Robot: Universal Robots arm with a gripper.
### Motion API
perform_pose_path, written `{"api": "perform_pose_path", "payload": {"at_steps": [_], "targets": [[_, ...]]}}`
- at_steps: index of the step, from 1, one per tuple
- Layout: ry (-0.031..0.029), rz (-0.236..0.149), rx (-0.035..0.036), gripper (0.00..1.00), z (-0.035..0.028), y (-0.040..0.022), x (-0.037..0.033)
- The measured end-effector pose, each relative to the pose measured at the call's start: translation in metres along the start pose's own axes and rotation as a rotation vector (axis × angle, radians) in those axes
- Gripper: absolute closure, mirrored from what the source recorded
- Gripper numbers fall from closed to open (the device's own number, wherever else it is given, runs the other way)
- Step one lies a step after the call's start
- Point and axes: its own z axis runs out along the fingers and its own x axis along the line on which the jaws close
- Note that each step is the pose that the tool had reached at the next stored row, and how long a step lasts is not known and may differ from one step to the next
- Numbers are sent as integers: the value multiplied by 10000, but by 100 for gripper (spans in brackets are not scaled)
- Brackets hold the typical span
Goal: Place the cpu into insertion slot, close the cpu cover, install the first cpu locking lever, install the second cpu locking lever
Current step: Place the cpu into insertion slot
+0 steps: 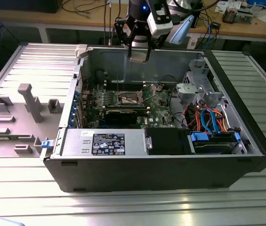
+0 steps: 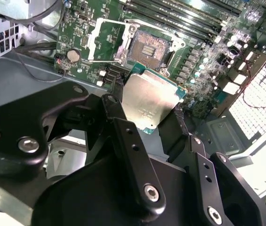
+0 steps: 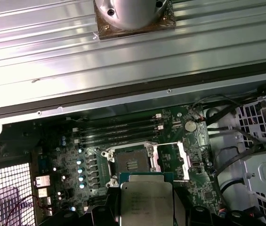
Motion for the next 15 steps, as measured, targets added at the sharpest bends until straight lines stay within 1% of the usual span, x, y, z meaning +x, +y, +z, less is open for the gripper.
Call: {"api": "perform_pose_path", "payload": {"at_steps": [2, 6, 15], "targets": [[-3, 30, -1, 45, 1, -10, -1], [-30, 338, -7, 45, 3, -11, -2], [-48, 544, -11, 45, 3, -16, -3]]}}
